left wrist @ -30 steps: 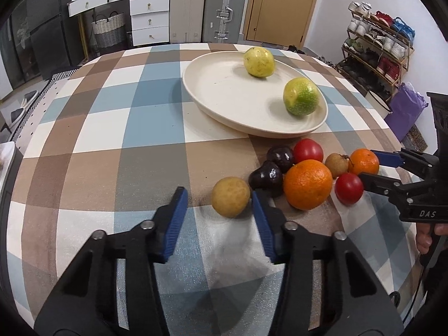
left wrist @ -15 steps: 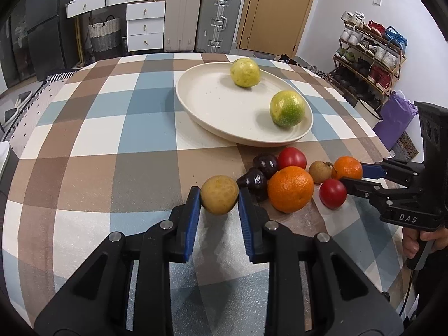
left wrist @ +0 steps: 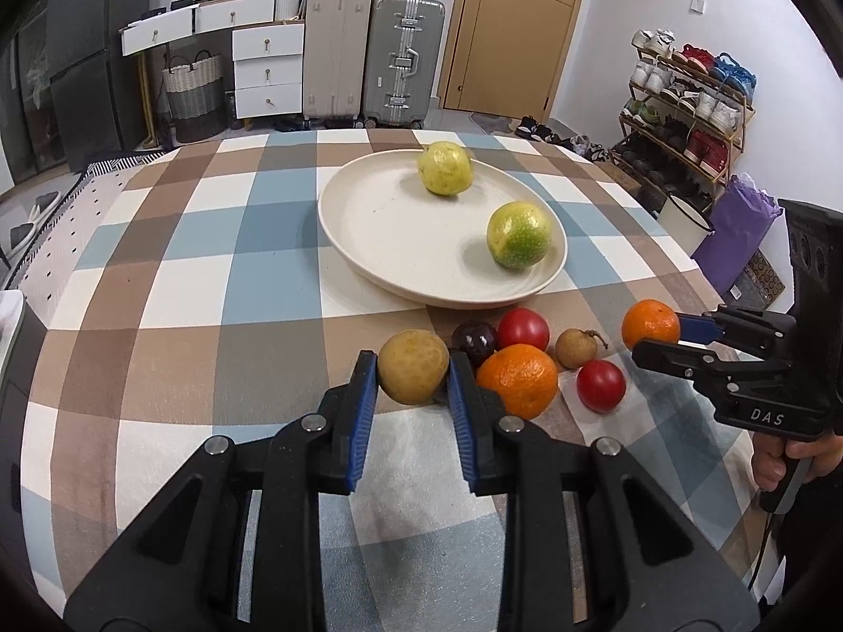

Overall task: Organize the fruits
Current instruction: 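Grasp the brown kiwi with the left gripper while the right grasps an orange, then lower the kiwi and the orange onto the plate and open both grippers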

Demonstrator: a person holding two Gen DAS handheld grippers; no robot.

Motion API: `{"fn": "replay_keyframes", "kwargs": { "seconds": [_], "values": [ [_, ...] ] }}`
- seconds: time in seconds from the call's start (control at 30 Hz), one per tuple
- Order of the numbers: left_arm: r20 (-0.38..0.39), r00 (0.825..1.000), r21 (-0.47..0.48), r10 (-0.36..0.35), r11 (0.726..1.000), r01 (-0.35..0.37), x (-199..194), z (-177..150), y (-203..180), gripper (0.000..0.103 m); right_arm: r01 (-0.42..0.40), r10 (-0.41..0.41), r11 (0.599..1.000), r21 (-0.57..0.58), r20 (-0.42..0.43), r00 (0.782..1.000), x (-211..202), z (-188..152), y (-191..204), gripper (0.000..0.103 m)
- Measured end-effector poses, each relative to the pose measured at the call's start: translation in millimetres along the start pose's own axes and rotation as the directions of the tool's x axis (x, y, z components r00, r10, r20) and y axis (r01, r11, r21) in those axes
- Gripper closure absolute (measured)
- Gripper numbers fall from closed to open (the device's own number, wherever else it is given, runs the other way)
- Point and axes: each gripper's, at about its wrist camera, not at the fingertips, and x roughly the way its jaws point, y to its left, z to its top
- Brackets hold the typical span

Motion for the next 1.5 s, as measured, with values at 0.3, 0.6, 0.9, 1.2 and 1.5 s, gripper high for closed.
{"fn": "replay_keyframes", "kwargs": {
  "seconds": [0.3,0.6,0.9,1.2,1.5],
  "values": [
    [0.037,0.999,0.008,0.0,1.0,0.0,-4.2,16.2,-6.1,0.079,-0.006,0.006,1.0,-0.008,0.052,0.999,-19.3,13.4,4.0,0.063],
    [0.063,0.998,0.014,0.0,1.0,-0.001,-4.0,33.0,-3.0,0.079,0.006,-0.005,1.0,-0.014,0.09,0.996,-33.3,31.2,4.3,0.063],
    [0.089,0.996,0.01,0.003,1.0,-0.004,-2.6,50.7,2.9,0.079,0.009,-0.008,1.0,-0.004,0.125,0.992,-36.0,54.8,6.7,0.063],
    [0.096,0.995,0.007,0.003,1.0,-0.004,10.1,63.7,4.3,0.079,0.012,-0.017,0.999,0.042,0.132,0.991,-20.6,76.1,-3.5,0.063],
    [0.085,0.996,0.009,0.017,1.0,-0.018,28.8,71.6,5.8,0.079,0.033,-0.042,0.997,0.068,0.128,0.991,2.9,91.7,-14.3,0.063]
  ]
}}
